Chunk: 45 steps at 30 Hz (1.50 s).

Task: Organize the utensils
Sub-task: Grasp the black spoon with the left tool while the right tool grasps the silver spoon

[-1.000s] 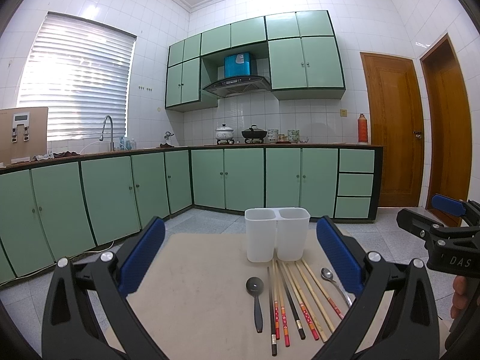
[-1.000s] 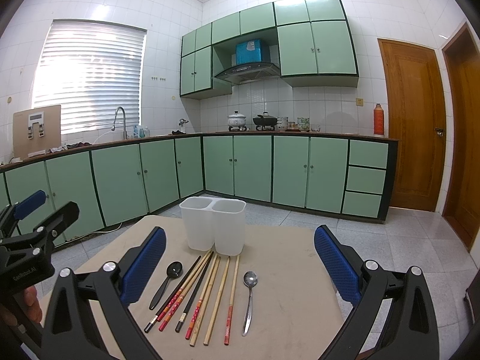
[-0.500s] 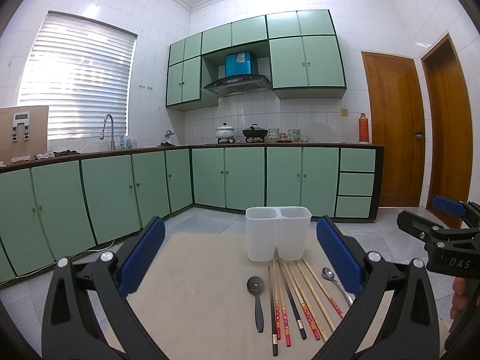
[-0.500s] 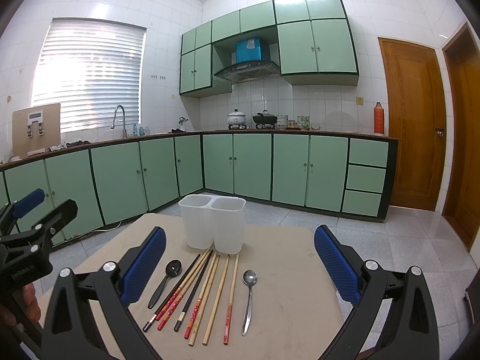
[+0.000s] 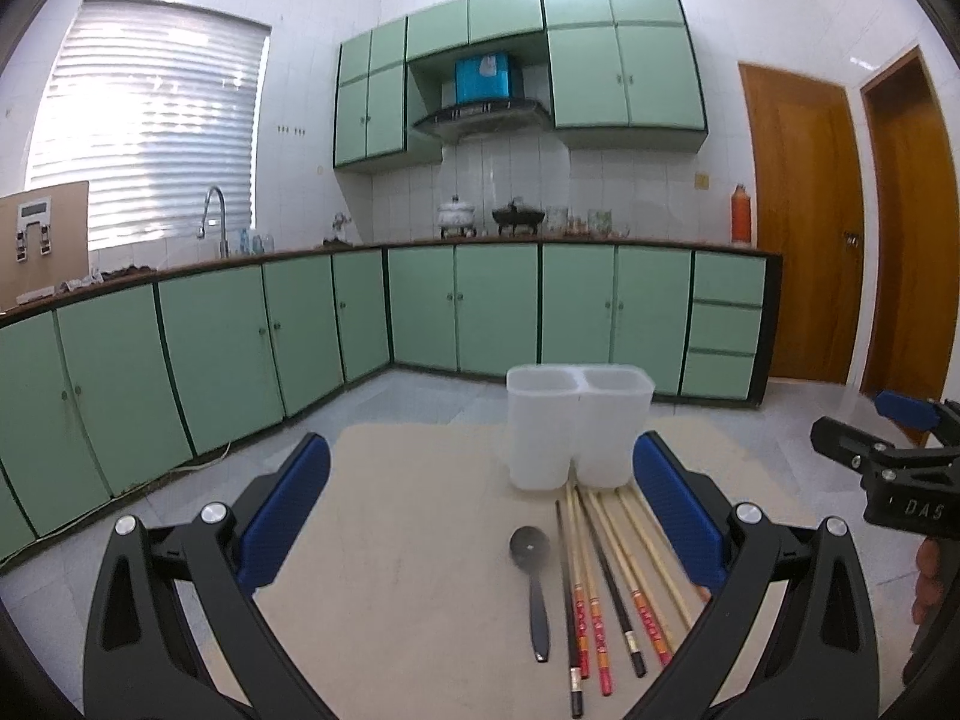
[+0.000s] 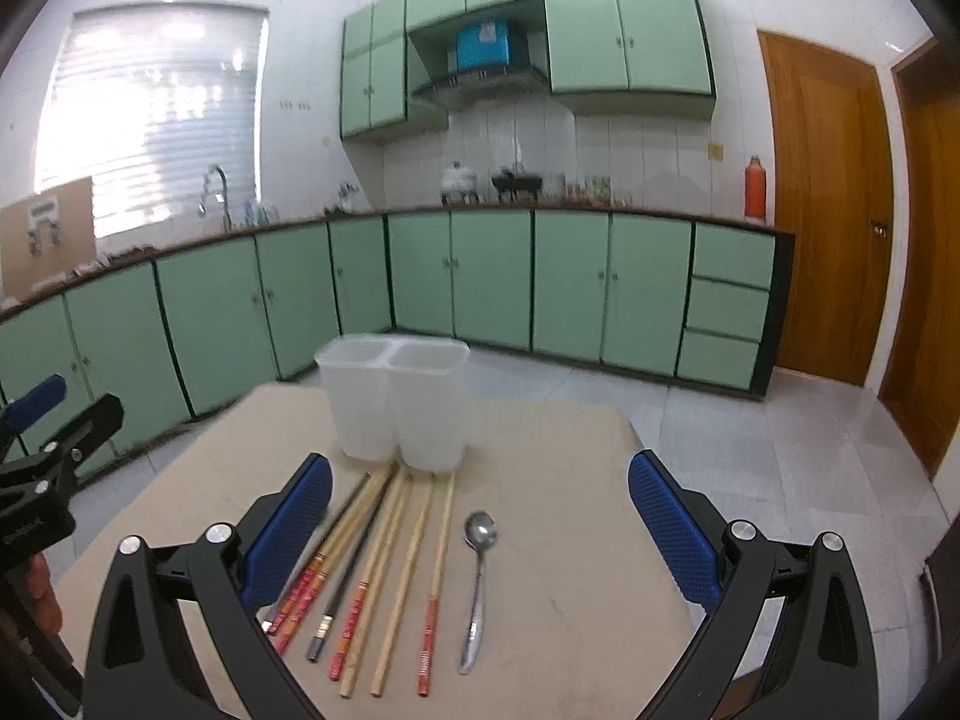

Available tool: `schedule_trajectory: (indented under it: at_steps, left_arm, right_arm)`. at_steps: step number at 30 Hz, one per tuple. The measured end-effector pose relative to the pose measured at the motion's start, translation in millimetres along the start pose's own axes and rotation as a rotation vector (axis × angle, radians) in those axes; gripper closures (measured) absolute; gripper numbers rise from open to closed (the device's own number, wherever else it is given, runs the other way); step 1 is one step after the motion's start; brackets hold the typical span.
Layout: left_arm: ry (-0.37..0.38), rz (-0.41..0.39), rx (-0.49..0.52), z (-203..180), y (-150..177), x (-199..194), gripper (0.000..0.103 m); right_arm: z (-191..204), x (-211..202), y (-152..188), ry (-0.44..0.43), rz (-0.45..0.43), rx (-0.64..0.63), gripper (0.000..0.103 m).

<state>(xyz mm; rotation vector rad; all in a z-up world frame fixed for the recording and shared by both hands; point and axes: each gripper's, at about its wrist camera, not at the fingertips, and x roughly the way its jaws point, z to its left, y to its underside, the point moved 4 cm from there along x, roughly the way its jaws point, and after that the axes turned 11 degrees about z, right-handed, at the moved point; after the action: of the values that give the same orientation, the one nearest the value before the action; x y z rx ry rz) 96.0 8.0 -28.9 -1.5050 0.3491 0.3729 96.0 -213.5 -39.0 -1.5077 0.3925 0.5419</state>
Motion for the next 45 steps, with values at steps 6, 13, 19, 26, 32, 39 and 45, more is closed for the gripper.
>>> schedule_trajectory:
  at_steps: [6,13,19,26,32,39,45]
  left_arm:
    - [0.005,0.183,0.027,-2.4,6.1,68.0,0.005]
    - [-0.002,0.395,0.045,-13.6,21.8,136.0,0.005]
    - [0.021,0.544,0.008,-11.2,38.2,174.2,0.012]
    - [0.055,0.663,-0.027,-16.6,55.4,203.9,0.022]
    - [0.045,0.719,-0.023,-16.8,61.7,217.6,0.022]
    - [0.032,0.763,-0.03,-15.0,64.8,233.3,0.028]
    - [0.042,0.761,-0.011,-22.6,58.7,232.6,0.053]
  right_arm:
    - [-4.9,66.0,-4.2,0.018,0.189,-0.024,0.007]
    - [-7.5,134.1,3.6,-0.012,0.385,-0.063,0.024]
    - [-7.8,176.9,14.7,-0.034,0.522,-0.082,0.038]
    - [-7.2,201.1,24.8,-0.048,0.623,-0.06,0.044]
    - [-6.4,210.8,26.7,-0.064,0.674,-0.047,0.054]
    - [-5.1,218.6,28.1,-0.067,0.696,-0.036,0.057]
    - [-2.2,222.6,25.5,-0.044,0.708,-0.027,0.073]
